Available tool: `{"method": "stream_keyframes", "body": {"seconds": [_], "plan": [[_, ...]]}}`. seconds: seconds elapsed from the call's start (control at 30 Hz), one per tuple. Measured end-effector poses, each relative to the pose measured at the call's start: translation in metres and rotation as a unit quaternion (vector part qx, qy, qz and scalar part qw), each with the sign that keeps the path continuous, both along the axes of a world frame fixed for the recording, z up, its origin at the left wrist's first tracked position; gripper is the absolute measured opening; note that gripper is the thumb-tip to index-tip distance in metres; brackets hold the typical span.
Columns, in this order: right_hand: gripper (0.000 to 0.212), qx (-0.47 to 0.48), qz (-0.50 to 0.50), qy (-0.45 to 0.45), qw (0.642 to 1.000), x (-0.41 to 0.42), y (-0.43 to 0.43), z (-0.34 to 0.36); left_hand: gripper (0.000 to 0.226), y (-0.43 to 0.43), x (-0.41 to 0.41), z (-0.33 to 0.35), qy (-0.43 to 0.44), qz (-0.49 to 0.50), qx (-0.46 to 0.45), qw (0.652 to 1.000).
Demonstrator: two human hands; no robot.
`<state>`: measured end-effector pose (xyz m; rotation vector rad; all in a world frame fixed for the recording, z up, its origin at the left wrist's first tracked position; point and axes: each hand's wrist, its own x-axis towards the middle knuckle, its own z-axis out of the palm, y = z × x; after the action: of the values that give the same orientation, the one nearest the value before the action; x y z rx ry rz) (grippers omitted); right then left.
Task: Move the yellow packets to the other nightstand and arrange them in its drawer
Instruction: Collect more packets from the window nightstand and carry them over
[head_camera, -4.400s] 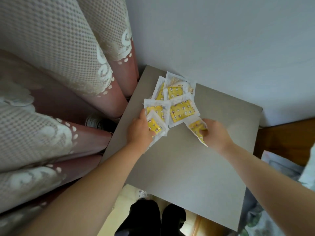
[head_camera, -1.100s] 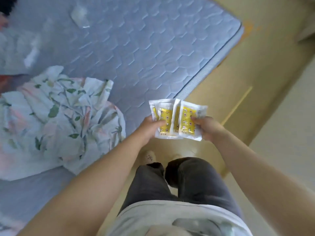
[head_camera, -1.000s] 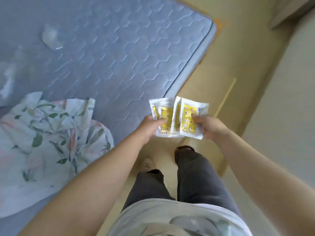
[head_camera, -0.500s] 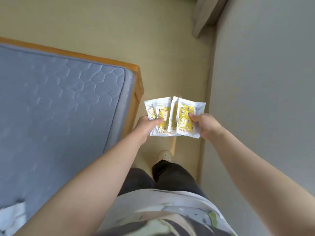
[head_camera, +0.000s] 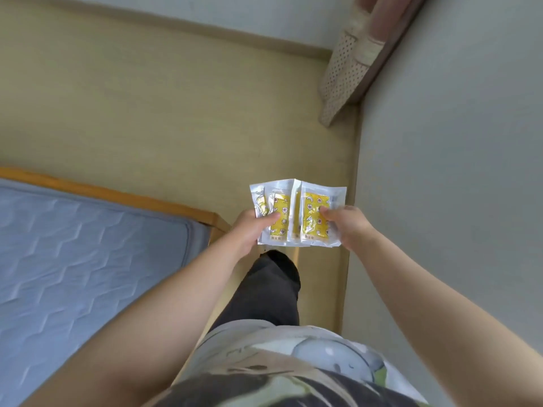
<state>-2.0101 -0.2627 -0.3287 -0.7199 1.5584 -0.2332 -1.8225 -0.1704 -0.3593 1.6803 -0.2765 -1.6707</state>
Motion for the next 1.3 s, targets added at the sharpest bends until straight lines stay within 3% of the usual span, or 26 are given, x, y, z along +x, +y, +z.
{"method": "stream_keyframes", "body": {"seconds": [0.17, 0.3, 0.43, 0.57, 0.7, 0.77, 0.9, 1.03, 1.2, 1.3], "plan": [[0.023, 0.014, 0.017, 0.006, 1.0, 0.06, -0.109, 0.012, 0.026, -0.108, 0.052, 0.022, -0.008, 0.02, 0.022, 1.0], [0.028, 0.015, 0.042, 0.036, 0.998, 0.115, -0.191, 0.012, 0.005, -0.182, 0.092, 0.028, 0.027, 0.064, 0.027, 0.997], [0.013, 0.017, 0.11, 0.039, 0.993, 0.176, -0.269, -0.002, 0.008, -0.242, 0.143, 0.021, 0.041, 0.116, 0.015, 0.992], [0.015, 0.007, 0.196, 0.001, 0.981, 0.257, -0.358, -0.012, 0.024, -0.304, 0.206, 0.018, 0.03, 0.163, -0.003, 0.986], [0.022, -0.034, 0.329, 0.015, 0.944, 0.347, -0.433, 0.004, 0.027, -0.351, 0.262, 0.026, -0.005, 0.243, 0.005, 0.97], [0.016, -0.04, 0.376, 0.013, 0.926, 0.39, -0.455, 0.011, 0.026, -0.365, 0.284, 0.03, -0.012, 0.301, 0.006, 0.954], [0.005, -0.034, 0.442, 0.002, 0.896, 0.473, -0.47, 0.017, 0.02, -0.372, 0.327, 0.032, -0.017, 0.421, 0.026, 0.907], [0.023, -0.016, 0.484, 0.011, 0.875, 0.559, -0.465, 0.013, 0.008, -0.362, 0.383, 0.019, -0.013, 0.505, 0.045, 0.862], [0.021, -0.023, 0.526, 0.012, 0.85, 0.681, -0.446, 0.008, 0.01, -0.344, 0.479, -0.005, -0.004, 0.58, 0.085, 0.81], [0.025, -0.062, 0.543, 0.03, 0.837, 0.764, -0.43, 0.011, 0.008, -0.33, 0.549, -0.004, -0.004, 0.596, 0.096, 0.797]]}}
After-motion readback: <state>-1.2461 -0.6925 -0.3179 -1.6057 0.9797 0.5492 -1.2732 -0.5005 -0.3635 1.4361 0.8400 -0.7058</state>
